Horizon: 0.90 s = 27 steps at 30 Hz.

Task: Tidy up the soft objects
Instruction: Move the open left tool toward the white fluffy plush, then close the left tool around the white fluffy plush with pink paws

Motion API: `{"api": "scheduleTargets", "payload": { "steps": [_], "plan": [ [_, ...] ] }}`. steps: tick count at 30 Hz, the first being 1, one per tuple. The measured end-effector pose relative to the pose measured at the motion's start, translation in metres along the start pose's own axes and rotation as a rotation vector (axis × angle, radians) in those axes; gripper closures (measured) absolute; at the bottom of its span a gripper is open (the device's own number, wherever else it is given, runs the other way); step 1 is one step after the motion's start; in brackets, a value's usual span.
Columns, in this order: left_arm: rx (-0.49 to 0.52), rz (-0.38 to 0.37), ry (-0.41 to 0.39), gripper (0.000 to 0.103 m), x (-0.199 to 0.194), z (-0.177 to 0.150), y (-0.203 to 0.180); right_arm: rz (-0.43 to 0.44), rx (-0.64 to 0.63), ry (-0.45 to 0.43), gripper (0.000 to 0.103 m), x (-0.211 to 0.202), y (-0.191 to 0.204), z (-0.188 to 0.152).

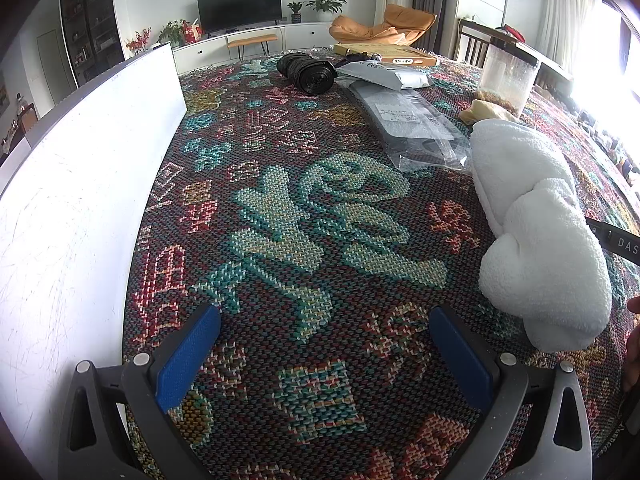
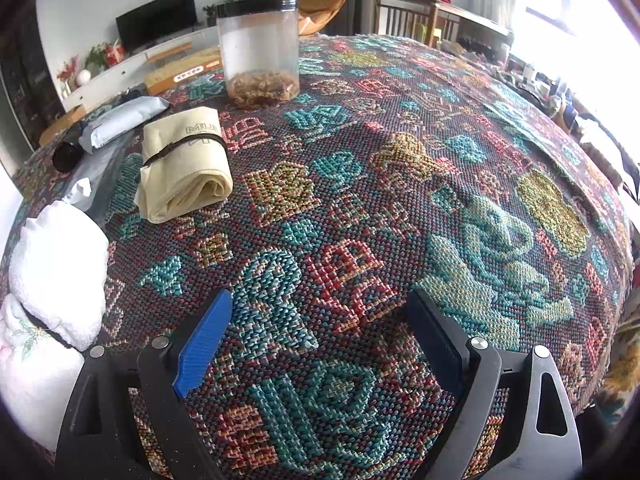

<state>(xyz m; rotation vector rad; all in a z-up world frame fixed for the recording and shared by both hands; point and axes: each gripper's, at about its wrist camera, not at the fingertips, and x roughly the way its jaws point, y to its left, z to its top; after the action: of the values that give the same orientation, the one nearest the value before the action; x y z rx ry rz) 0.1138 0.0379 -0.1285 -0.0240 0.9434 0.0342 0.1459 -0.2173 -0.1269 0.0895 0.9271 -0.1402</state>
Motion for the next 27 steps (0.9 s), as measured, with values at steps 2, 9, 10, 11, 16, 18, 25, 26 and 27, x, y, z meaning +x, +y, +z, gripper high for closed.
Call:
{"api": "scheduleTargets", "payload": {
  "steps": [2, 9, 10, 11, 16, 18, 25, 26, 27],
  "plan": [
    [0.0, -0.001, 0.0, 0.0, 0.0, 0.0, 0.0, 0.0, 0.0, 0.0, 0.012, 0.0, 0.0, 0.0],
    [-0.007, -0.013, -0.004, 0.0, -0.001, 0.001, 0.001, -0.001, 0.0, -0.001, 0.012, 0.0, 0.0, 0.0],
    [-0.012, -0.023, -0.009, 0.001, -0.005, 0.001, 0.001, -0.001, 0.0, -0.001, 0.012, 0.0, 0.0, 0.0],
    [-0.022, -0.04, -0.031, 0.001, -0.013, 0.001, 0.001, -0.001, 0.0, -0.001, 0.012, 0.0, 0.0, 0.0],
    [-0.014, -0.213, -0.17, 0.001, -0.063, 0.018, -0.022, 0.001, 0.001, -0.002, 0.011, 0.0, 0.0, 0.0],
    [0.033, -0.281, -0.174, 0.0, -0.071, 0.032, -0.041, 0.001, 0.002, -0.002, 0.011, 0.0, 0.0, 0.0],
    [0.198, -0.247, -0.003, 0.0, -0.019, 0.057, -0.102, 0.001, 0.002, -0.002, 0.011, 0.0, 0.0, 0.0],
    [0.204, -0.235, 0.026, 0.0, -0.01, 0.056, -0.106, 0.001, 0.002, -0.002, 0.011, 0.0, 0.001, 0.0],
    [0.208, -0.22, 0.047, 0.0, -0.002, 0.055, -0.108, 0.001, 0.002, -0.002, 0.011, 0.0, 0.0, 0.0]
  ]
}}
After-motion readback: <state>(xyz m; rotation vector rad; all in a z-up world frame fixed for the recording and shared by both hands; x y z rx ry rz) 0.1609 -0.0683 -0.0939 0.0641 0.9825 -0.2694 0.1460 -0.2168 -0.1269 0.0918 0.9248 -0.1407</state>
